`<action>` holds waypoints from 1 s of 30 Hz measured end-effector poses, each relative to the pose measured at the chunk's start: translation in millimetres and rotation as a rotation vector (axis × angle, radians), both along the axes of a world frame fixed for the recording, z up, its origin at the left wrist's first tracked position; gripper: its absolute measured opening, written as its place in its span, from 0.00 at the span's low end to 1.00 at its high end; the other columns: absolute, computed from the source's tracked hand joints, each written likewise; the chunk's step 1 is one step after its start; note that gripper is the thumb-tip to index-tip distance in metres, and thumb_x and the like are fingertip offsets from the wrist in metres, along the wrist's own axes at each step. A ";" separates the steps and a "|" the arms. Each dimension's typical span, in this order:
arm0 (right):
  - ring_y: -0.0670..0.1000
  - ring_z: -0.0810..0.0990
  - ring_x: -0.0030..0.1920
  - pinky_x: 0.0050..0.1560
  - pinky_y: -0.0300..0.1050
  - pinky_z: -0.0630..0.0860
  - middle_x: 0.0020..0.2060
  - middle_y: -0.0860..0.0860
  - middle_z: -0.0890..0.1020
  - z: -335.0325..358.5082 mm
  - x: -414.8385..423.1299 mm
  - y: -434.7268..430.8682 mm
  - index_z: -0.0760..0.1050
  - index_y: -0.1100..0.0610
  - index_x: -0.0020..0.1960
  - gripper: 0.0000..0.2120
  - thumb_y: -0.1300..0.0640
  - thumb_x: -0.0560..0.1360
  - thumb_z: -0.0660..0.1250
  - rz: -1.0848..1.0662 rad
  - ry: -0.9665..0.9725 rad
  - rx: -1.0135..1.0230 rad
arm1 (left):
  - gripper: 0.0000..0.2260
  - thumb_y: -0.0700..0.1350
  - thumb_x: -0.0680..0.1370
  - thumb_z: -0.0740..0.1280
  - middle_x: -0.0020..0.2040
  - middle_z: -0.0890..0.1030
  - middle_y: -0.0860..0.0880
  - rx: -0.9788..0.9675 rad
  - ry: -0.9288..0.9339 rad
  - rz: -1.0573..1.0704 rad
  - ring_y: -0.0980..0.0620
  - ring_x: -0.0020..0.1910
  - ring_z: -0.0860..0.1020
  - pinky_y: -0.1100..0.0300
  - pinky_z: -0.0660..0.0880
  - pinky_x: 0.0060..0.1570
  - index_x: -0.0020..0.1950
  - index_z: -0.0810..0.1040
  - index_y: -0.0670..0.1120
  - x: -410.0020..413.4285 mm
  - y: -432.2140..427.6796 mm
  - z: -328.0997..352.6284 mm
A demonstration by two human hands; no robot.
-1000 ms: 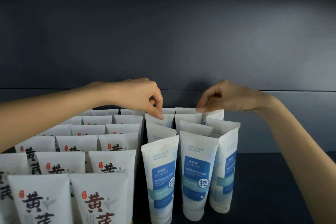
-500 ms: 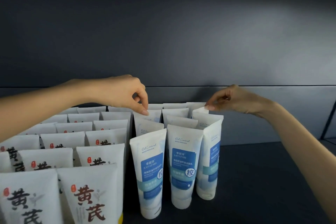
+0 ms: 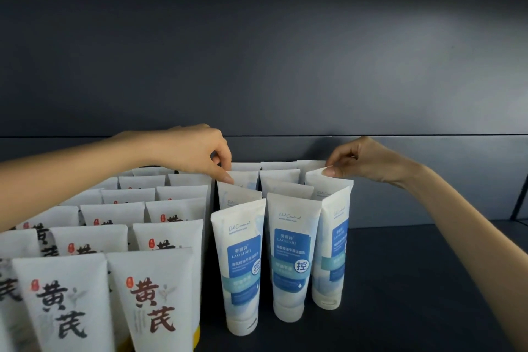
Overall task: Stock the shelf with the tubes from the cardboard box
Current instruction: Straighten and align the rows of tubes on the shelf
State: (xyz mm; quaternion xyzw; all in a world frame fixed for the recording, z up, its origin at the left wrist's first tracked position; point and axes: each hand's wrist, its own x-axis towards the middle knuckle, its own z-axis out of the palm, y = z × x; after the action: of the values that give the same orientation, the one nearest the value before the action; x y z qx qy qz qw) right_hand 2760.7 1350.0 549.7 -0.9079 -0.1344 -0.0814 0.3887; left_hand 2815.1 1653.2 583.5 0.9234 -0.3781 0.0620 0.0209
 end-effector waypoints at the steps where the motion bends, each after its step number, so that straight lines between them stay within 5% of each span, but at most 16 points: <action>1: 0.38 0.79 0.34 0.38 0.27 0.73 0.32 0.44 0.83 0.1 0.3 0.0 0.82 0.57 0.39 0.02 0.60 0.70 0.73 -0.003 0.001 -0.002 | 0.08 0.57 0.71 0.71 0.37 0.77 0.48 0.007 -0.003 0.001 0.57 0.32 0.70 0.61 0.65 0.33 0.38 0.81 0.54 -0.6 -1.2 0.0; 17: 0.40 0.80 0.36 0.41 0.30 0.75 0.33 0.45 0.84 1.5 -0.4 -1.2 0.81 0.57 0.39 0.03 0.58 0.69 0.74 0.013 0.019 -0.059 | 0.08 0.57 0.71 0.70 0.38 0.79 0.45 0.002 -0.010 0.001 0.49 0.36 0.74 0.60 0.66 0.34 0.35 0.79 0.55 -4.5 -4.0 0.8; 21: 0.60 0.80 0.47 0.54 0.46 0.76 0.45 0.58 0.84 11.6 -7.9 -1.9 0.84 0.49 0.41 0.09 0.46 0.64 0.75 -0.043 -0.115 -0.035 | 0.07 0.57 0.71 0.70 0.35 0.76 0.50 -0.064 -0.041 -0.004 0.56 0.32 0.70 0.60 0.65 0.34 0.37 0.82 0.56 -10.7 -2.1 7.6; 24: 0.63 0.77 0.54 0.57 0.42 0.75 0.48 0.64 0.82 25.7 -22.0 8.7 0.84 0.45 0.43 0.16 0.39 0.59 0.72 0.013 -0.199 -0.009 | 0.06 0.58 0.69 0.71 0.34 0.74 0.54 -0.153 -0.026 -0.063 0.58 0.32 0.70 0.63 0.65 0.33 0.39 0.83 0.57 -21.1 0.2 17.4; 27: 0.55 0.82 0.50 0.58 0.44 0.75 0.45 0.55 0.85 35.5 -35.4 29.5 0.84 0.47 0.43 0.15 0.41 0.60 0.72 0.159 -0.131 -0.014 | 0.11 0.61 0.65 0.69 0.33 0.74 0.55 -0.194 0.081 -0.145 0.60 0.31 0.70 0.68 0.64 0.31 0.40 0.85 0.56 -36.1 0.1 25.0; 30: 0.55 0.75 0.36 0.43 0.49 0.73 0.40 0.60 0.82 28.0 -36.1 51.4 0.84 0.45 0.44 0.17 0.36 0.61 0.71 0.190 -0.106 -0.171 | 0.12 0.61 0.64 0.70 0.32 0.74 0.56 -0.150 0.150 -0.172 0.61 0.31 0.71 0.69 0.66 0.32 0.40 0.85 0.56 -42.6 -2.9 25.9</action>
State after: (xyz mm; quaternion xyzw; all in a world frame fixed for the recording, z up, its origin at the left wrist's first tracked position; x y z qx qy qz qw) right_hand 2724.6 1401.4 577.7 -0.9153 -0.2465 -0.0803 0.3083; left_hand 2772.5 1650.3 609.4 0.8855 -0.4476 0.0191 0.1233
